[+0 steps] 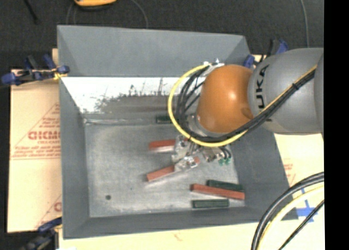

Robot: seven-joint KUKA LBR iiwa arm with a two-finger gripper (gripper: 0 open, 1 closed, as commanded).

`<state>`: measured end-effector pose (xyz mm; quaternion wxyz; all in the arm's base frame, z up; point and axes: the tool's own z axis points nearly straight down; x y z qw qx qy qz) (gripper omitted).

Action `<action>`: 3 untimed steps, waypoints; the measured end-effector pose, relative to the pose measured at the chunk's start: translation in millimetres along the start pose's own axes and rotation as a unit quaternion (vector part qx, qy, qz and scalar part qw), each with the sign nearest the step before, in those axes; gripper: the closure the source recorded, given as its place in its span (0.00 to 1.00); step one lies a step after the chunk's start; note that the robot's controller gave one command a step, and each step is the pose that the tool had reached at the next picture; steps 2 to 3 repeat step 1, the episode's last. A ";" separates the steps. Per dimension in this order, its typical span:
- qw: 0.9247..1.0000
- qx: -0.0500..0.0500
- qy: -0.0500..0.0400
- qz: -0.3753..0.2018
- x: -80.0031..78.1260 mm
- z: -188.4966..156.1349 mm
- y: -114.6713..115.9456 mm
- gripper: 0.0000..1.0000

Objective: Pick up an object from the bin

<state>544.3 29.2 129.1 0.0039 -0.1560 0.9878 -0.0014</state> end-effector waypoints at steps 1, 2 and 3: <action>1.000 -0.001 0.002 0.001 5.2 -91.7 6.0 1.00; 1.000 -0.001 0.002 0.001 5.2 -91.7 6.0 1.00; 1.000 -0.001 0.002 0.001 5.2 -91.7 6.0 1.00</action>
Offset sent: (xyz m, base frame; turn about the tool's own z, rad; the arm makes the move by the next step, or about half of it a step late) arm 0.0000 0.0000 0.0000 0.0000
